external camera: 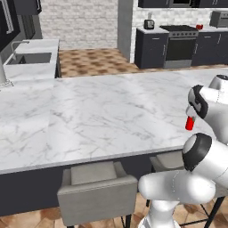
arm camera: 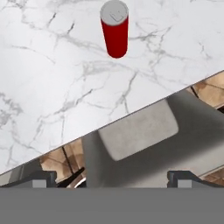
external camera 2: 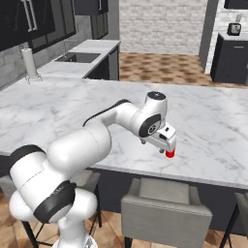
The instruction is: Four empty soda cans are scattered around the kitchen. Gather all the cans and cluster them next to the stove for recycling.
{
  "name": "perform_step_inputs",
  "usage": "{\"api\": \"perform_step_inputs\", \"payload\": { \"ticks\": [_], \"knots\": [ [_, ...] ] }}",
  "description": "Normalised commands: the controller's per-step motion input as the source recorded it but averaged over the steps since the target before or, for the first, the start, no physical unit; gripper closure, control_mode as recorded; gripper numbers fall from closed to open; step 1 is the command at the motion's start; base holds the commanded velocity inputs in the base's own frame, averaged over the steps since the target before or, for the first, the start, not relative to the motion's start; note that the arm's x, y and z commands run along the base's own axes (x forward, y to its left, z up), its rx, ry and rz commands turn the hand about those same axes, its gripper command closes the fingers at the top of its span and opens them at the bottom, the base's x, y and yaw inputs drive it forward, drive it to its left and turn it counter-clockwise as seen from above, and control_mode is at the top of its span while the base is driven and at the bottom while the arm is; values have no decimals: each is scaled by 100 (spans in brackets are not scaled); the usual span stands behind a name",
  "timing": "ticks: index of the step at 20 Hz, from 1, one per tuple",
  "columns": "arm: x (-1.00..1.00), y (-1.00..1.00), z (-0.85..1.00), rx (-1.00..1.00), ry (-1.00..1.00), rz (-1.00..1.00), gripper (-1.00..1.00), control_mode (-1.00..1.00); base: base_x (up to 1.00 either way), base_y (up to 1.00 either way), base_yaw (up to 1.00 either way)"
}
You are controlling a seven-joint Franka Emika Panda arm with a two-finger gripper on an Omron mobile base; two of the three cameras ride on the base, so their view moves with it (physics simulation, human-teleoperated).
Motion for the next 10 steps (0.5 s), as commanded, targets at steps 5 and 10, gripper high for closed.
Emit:
{"api": "perform_step_inputs", "payload": {
  "ticks": [5,10],
  "knots": [
    [22,-10,-9,0,0,0,-100,-100,0,0,0],
    [22,-11,-10,0,0,0,-100,-100,0,0,0]
  ]
}}
